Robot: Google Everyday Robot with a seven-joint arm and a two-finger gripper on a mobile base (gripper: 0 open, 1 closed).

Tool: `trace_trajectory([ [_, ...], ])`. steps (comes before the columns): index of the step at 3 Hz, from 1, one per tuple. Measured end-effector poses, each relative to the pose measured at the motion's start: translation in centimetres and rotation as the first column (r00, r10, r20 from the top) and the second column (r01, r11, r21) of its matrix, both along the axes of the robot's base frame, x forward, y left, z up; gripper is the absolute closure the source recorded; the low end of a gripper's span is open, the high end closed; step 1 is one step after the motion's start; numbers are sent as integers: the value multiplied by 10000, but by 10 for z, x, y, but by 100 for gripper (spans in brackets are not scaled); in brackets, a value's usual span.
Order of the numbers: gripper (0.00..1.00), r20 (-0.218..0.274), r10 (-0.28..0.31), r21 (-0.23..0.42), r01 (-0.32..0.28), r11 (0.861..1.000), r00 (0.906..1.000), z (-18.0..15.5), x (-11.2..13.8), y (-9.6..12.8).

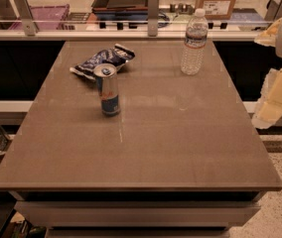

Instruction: Pick water bottle

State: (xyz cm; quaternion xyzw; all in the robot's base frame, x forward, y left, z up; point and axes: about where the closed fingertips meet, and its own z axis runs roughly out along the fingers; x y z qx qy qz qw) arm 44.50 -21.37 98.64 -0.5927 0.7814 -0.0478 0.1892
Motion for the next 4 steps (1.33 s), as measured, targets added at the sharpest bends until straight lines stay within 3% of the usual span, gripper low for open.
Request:
trace_trajectory([
  [1, 0, 683, -623, 646, 579, 9962, 9957, 2, 15, 2],
  [2, 0, 1350, -1846, 1789, 1593, 9709, 9735, 1, 38, -1],
  [3, 0, 1940, -3198, 2945, 2559, 9207, 9274, -1, 65, -15],
  [4, 0, 2601, -4137, 3995, 2928, 8687, 8724, 4, 93, -34],
])
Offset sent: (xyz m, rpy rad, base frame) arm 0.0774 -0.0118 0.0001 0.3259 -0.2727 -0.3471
